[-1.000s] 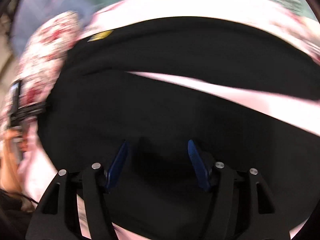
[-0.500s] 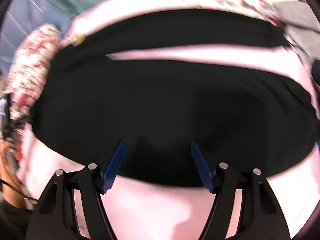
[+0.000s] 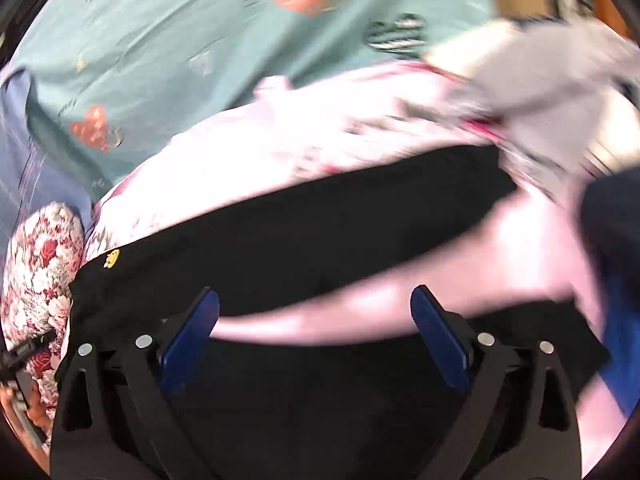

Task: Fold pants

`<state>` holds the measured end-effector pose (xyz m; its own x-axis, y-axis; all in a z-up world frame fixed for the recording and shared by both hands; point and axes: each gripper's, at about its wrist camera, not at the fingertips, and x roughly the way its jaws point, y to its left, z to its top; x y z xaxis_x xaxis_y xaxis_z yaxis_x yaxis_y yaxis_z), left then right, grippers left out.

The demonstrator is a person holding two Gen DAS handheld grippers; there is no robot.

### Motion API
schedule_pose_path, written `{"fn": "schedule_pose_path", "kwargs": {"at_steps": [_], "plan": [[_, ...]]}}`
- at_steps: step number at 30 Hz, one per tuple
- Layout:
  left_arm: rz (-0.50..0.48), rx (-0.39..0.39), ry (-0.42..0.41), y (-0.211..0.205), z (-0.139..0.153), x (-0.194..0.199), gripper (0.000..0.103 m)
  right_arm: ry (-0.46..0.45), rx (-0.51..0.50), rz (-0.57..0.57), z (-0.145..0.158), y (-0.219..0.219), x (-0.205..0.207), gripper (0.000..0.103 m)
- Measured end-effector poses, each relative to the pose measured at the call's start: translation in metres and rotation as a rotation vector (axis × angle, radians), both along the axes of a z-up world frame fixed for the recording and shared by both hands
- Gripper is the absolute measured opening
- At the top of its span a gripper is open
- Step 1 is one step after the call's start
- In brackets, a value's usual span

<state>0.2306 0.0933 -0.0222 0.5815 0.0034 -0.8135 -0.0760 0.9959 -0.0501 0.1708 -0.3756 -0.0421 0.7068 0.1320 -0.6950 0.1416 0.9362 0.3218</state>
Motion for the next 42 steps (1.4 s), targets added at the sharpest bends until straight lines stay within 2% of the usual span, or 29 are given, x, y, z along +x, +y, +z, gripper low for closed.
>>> {"fn": "schedule_pose_path", "kwargs": {"at_steps": [1, 3, 5, 7, 9, 10, 11, 12, 14, 16, 19, 22, 23, 26, 28, 32, 35, 38, 40, 42], "plan": [[-0.004, 0.02, 0.003, -0.004, -0.003, 0.011, 0.101, 0.011, 0.027, 0.08, -0.004, 0.014, 0.028, 0.097], [-0.022, 0.039, 0.026, -0.01, -0.016, 0.045, 0.101, 0.065, 0.071, 0.193, -0.015, 0.039, 0.052, 0.097], [-0.033, 0.043, 0.063, -0.007, -0.03, 0.069, 0.101, 0.182, 0.117, 0.301, -0.04, 0.068, 0.089, 0.097], [-0.009, 0.077, 0.098, -0.005, -0.049, 0.088, 0.101, 0.277, 0.093, 0.343, -0.059, 0.084, 0.114, 0.098], [0.026, 0.13, 0.122, 0.01, -0.067, 0.099, 0.101, 0.242, -0.025, 0.377, -0.056, 0.088, 0.117, 0.101], [0.013, 0.093, 0.103, 0.018, -0.068, 0.095, 0.101, 0.247, -0.112, 0.351, -0.054, 0.085, 0.119, 0.101], [0.016, 0.058, 0.1, 0.029, -0.07, 0.095, 0.101, 0.272, -0.206, 0.286, -0.055, 0.076, 0.123, 0.101], [0.029, 0.055, 0.108, 0.035, -0.069, 0.093, 0.101, 0.322, -0.338, 0.167, -0.058, 0.061, 0.13, 0.102], [0.06, 0.061, 0.109, 0.045, -0.06, 0.089, 0.101, 0.269, -0.342, 0.054, -0.045, 0.036, 0.131, 0.102], [0.061, 0.05, 0.028, 0.052, -0.037, 0.077, 0.101, 0.182, -0.301, 0.074, -0.027, 0.037, 0.128, 0.102], [0.154, 0.186, -0.124, 0.064, -0.003, 0.06, 0.101, 0.056, -0.29, 0.188, -0.003, 0.064, 0.126, 0.102], [0.161, 0.08, -0.143, 0.085, 0.008, 0.054, 0.101, 0.012, -0.266, 0.334, 0.0, 0.105, 0.133, 0.102], [0.15, 0.063, -0.127, 0.088, 0.007, 0.053, 0.101, 0.005, -0.27, 0.37, -0.001, 0.118, 0.135, 0.102], [0.144, 0.099, -0.06, 0.095, -0.015, 0.071, 0.101, -0.009, -0.332, 0.48, -0.011, 0.166, 0.149, 0.102], [0.165, 0.134, -0.049, 0.099, -0.029, 0.078, 0.101, -0.009, -0.351, 0.529, -0.018, 0.19, 0.161, 0.102], [0.217, 0.207, -0.064, 0.109, -0.049, 0.091, 0.101, 0.004, -0.354, 0.586, -0.029, 0.204, 0.178, 0.102], [0.217, 0.152, -0.019, 0.118, -0.064, 0.106, 0.101, 0.026, -0.366, 0.624, -0.039, 0.213, 0.189, 0.102], [0.184, 0.109, -0.044, 0.113, -0.069, 0.113, 0.1, 0.048, -0.398, 0.641, -0.049, 0.22, 0.198, 0.102], [0.148, 0.084, -0.057, 0.108, -0.07, 0.117, 0.085, 0.087, -0.392, 0.645, -0.057, 0.226, 0.204, 0.096], [0.116, 0.09, -0.064, 0.102, -0.068, 0.119, 0.074, 0.064, -0.394, 0.651, -0.059, 0.234, 0.2, 0.09]]}}
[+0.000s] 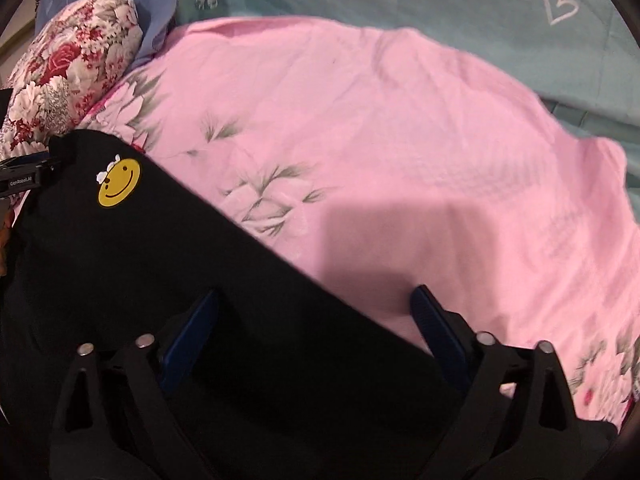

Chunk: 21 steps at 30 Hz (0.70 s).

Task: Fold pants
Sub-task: 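Lower the folded pants onto the sheet and open both grippers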

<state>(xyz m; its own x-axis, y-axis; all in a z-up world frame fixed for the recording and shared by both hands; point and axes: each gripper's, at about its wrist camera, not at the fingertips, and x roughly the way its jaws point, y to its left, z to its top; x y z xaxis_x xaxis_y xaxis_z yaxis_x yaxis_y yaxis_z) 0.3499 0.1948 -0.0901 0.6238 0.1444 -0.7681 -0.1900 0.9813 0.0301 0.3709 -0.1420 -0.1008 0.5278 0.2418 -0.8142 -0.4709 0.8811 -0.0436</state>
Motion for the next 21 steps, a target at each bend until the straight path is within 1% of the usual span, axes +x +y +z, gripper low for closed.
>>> {"fn": "schedule_pose_path", "kwargs": {"at_steps": [1, 2, 3, 4, 5, 6, 7, 8, 9, 11, 12, 13, 14, 15, 16, 18, 19, 21], "plan": [[-0.019, 0.013, 0.003, -0.004, 0.002, 0.0, 0.056, -0.006, 0.006, 0.012, 0.001, 0.002, -0.002, 0.083], [-0.037, 0.015, 0.004, -0.008, 0.004, -0.001, 0.044, -0.005, 0.022, 0.027, 0.005, 0.005, -0.006, 0.058], [-0.061, 0.012, 0.011, -0.013, 0.006, -0.001, 0.037, 0.015, 0.042, 0.034, 0.008, 0.007, -0.007, 0.014], [-0.072, 0.011, 0.005, -0.015, 0.01, -0.003, 0.033, 0.047, 0.059, 0.031, 0.01, 0.007, -0.008, 0.005], [-0.073, 0.009, -0.008, -0.017, 0.015, -0.008, 0.033, 0.049, 0.066, 0.021, 0.013, 0.006, -0.01, 0.004], [-0.058, 0.003, -0.03, -0.017, 0.022, -0.013, 0.033, 0.028, 0.088, -0.003, 0.021, 0.004, -0.016, 0.004], [-0.046, -0.014, -0.041, -0.015, 0.028, -0.017, 0.032, 0.008, 0.11, -0.014, 0.029, 0.003, -0.023, 0.004], [-0.037, -0.052, -0.062, -0.011, 0.04, -0.026, 0.032, -0.015, 0.149, -0.023, 0.043, -0.001, -0.033, 0.004], [-0.036, -0.071, -0.077, -0.01, 0.051, -0.035, 0.032, -0.018, 0.194, -0.024, 0.056, -0.007, -0.042, 0.004], [-0.056, -0.104, -0.111, -0.008, 0.078, -0.062, 0.032, -0.018, 0.251, -0.006, 0.075, -0.017, -0.062, 0.004], [-0.072, -0.106, -0.13, -0.012, 0.089, -0.075, 0.033, -0.009, 0.286, 0.005, 0.088, -0.027, -0.082, 0.004], [-0.095, -0.112, -0.158, -0.012, 0.101, -0.094, 0.033, 0.0, 0.306, 0.011, 0.093, -0.031, -0.094, 0.004], [-0.111, -0.12, -0.182, -0.013, 0.109, -0.108, 0.033, 0.016, 0.345, 0.02, 0.1, -0.041, -0.116, 0.004], [-0.136, -0.134, -0.219, -0.013, 0.12, -0.132, 0.034, 0.029, 0.377, 0.026, 0.102, -0.048, -0.134, 0.004], [-0.152, -0.136, -0.236, -0.014, 0.123, -0.148, 0.034, 0.041, 0.398, 0.029, 0.102, -0.052, -0.149, 0.004], [-0.177, -0.125, -0.227, -0.018, 0.121, -0.187, 0.035, 0.072, 0.413, 0.04, 0.094, -0.054, -0.181, 0.004], [-0.181, -0.126, -0.22, -0.019, 0.119, -0.195, 0.035, 0.086, 0.414, 0.046, 0.087, -0.053, -0.199, 0.004], [-0.179, -0.132, -0.198, -0.019, 0.109, -0.223, 0.035, 0.119, 0.428, 0.061, 0.072, -0.051, -0.229, 0.004]]}}
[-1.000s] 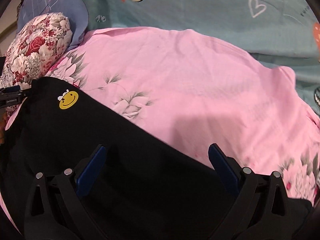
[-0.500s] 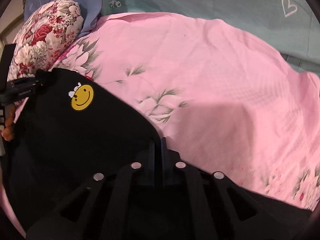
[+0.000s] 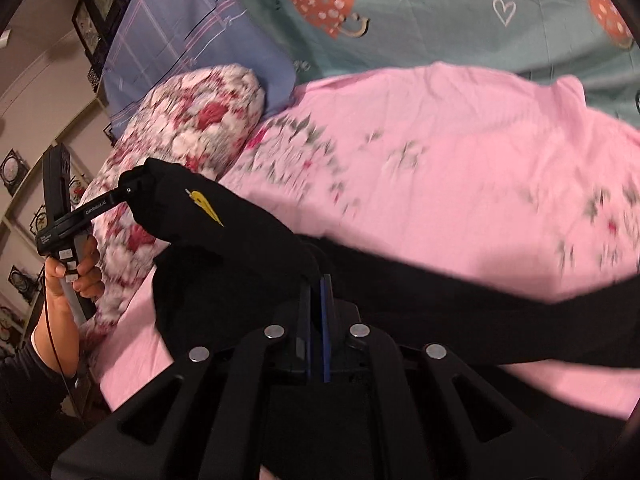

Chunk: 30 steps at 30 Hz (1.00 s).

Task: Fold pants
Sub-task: 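Lower the folded pants onto the sheet and open both grippers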

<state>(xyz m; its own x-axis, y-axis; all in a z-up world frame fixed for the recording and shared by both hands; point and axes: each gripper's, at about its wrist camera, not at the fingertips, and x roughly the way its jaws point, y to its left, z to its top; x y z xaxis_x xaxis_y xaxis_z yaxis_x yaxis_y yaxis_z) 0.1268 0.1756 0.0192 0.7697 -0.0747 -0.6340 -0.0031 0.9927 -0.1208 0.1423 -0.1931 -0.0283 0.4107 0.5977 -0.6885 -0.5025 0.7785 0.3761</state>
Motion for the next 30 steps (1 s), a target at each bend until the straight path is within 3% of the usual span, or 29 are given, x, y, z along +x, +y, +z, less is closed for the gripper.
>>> {"fn": "schedule_pose_path", "kwargs": {"at_steps": [3, 5, 7, 9, 12, 17, 22, 29, 30], "plan": [[0.02, 0.007, 0.037, 0.002, -0.021, -0.031, 0.038, 0.051, 0.017, 0.038, -0.029, 0.011, -0.029, 0.005], [0.056, 0.044, 0.065, 0.005, -0.038, -0.037, 0.05, 0.106, 0.025, 0.051, -0.05, 0.02, -0.036, 0.011], [0.121, 0.05, 0.134, 0.015, -0.059, -0.042, 0.077, 0.186, -0.027, 0.053, -0.079, 0.033, -0.039, 0.033], [0.166, -0.01, 0.194, 0.029, -0.071, -0.048, 0.086, 0.191, -0.029, 0.059, -0.089, 0.038, -0.046, 0.054], [0.177, -0.089, 0.216, 0.042, -0.071, -0.065, 0.093, 0.169, 0.04, 0.093, -0.076, 0.03, -0.056, 0.062], [0.199, -0.082, 0.27, 0.048, -0.068, -0.077, 0.094, 0.119, 0.079, 0.044, -0.058, 0.003, -0.057, 0.065], [0.202, -0.111, 0.339, 0.048, -0.058, -0.078, 0.094, 0.089, 0.088, -0.114, -0.051, -0.031, -0.032, 0.065], [0.197, -0.09, 0.296, 0.047, -0.032, -0.101, 0.099, 0.022, 0.171, -0.237, -0.042, -0.063, -0.005, 0.067], [0.2, -0.09, 0.294, 0.047, -0.031, -0.099, 0.101, 0.02, 0.176, -0.245, -0.043, -0.065, -0.004, 0.075]]}}
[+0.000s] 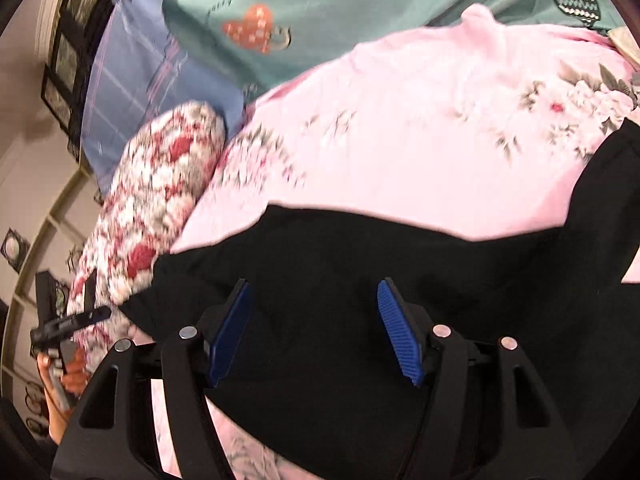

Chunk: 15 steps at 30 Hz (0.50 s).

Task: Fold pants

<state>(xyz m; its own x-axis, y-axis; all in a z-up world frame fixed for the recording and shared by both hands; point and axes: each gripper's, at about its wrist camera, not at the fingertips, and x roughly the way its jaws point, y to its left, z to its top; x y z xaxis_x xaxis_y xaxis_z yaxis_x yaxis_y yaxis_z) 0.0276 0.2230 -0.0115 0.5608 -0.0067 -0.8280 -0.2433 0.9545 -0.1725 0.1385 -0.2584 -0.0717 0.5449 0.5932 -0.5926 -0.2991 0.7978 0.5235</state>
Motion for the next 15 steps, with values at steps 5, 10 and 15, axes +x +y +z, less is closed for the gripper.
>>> {"fn": "schedule_pose_path", "kwargs": {"at_steps": [5, 10, 15], "plan": [[0.071, -0.071, 0.096, 0.01, -0.025, 0.017, 0.101, 0.011, 0.019, 0.022, -0.011, 0.001, 0.002, 0.079], [0.188, -0.309, 0.134, 0.032, -0.051, 0.026, 0.101, -0.031, 0.005, 0.026, -0.01, -0.005, -0.006, 0.079], [0.201, -0.461, 0.17, 0.029, -0.063, 0.045, 0.097, -0.049, 0.011, 0.042, -0.008, -0.001, -0.008, 0.079]]}}
